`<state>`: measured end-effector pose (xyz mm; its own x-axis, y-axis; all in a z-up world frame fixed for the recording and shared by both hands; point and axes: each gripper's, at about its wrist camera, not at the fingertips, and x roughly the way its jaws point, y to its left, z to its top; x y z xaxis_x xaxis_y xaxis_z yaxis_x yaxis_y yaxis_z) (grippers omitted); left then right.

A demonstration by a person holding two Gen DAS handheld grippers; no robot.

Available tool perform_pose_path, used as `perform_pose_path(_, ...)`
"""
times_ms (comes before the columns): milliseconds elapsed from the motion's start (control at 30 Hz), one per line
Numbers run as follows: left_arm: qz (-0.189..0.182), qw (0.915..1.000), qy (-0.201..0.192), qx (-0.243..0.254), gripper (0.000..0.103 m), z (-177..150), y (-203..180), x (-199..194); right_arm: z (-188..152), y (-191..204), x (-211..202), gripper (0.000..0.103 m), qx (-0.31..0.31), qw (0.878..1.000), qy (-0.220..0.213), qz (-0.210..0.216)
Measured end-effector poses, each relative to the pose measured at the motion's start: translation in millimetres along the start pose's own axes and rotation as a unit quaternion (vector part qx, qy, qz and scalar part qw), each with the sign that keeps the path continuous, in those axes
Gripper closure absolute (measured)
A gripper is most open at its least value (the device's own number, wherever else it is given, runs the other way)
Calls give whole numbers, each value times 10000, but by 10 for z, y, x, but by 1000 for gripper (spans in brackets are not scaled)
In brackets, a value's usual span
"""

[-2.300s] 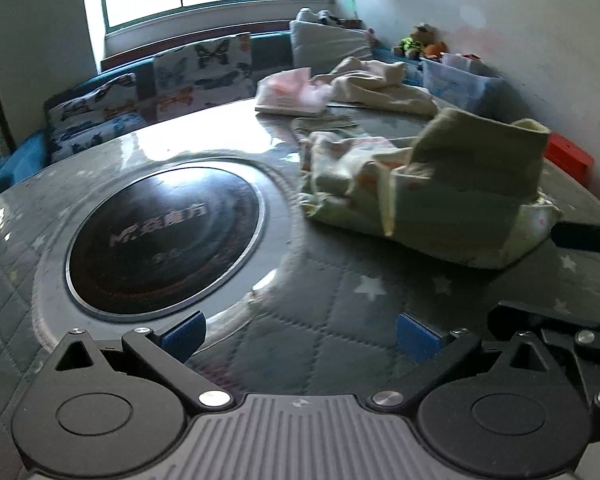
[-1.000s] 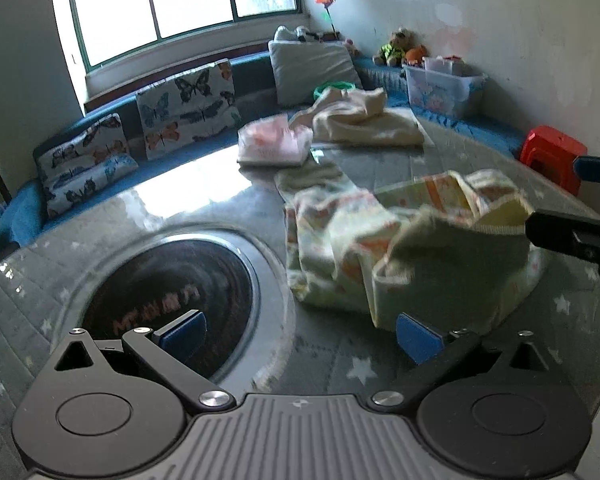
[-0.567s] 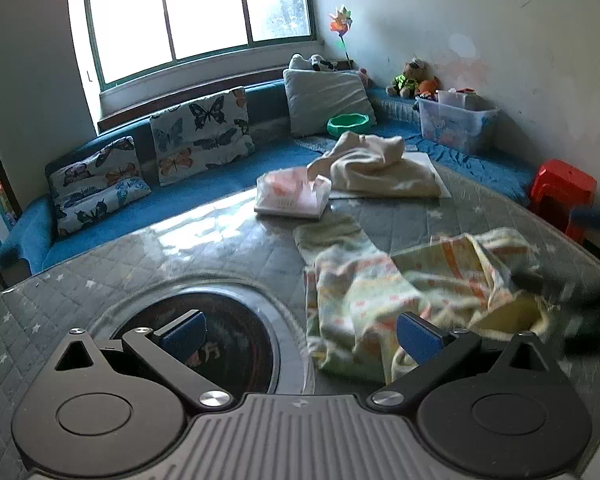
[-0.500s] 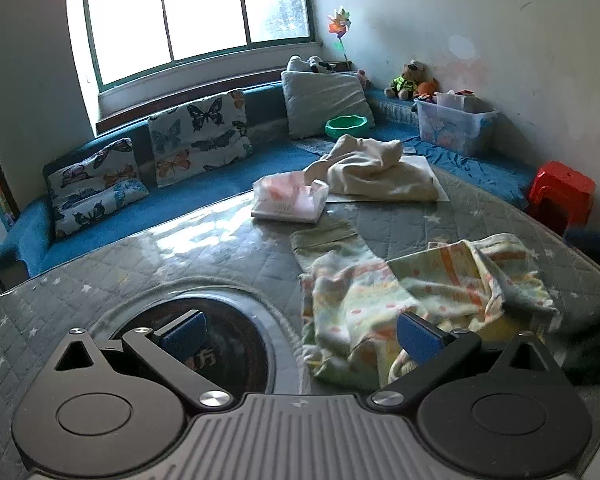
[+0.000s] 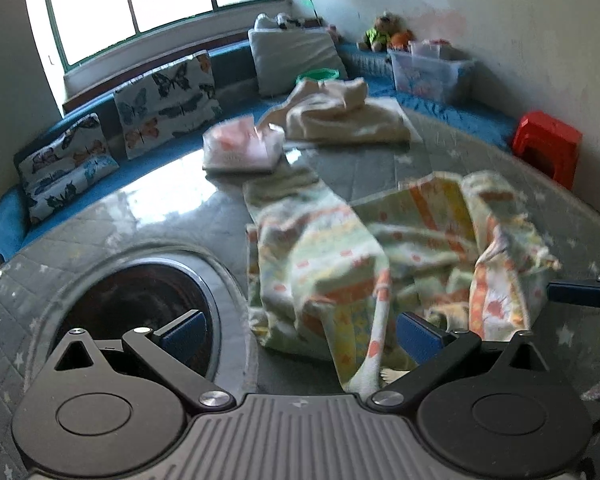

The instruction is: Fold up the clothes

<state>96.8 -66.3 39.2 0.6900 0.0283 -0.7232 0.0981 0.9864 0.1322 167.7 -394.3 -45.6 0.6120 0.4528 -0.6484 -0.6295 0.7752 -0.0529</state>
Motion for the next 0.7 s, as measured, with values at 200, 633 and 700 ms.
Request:
perform_pose_path(200, 99, 9995, 302, 26, 0, -114, -4, 247, -101, -53, -116, 0, 131, 9999, 46, 44)
perform_pose_path(633, 140, 9988, 473, 28, 0, -240, 68, 284, 123, -154, -383, 0, 245, 9978, -600, -112)
perform_pose_path(700, 140, 9986, 512, 61, 0, -271, 75, 281, 123, -163, -282, 0, 317, 9980, -534, -147)
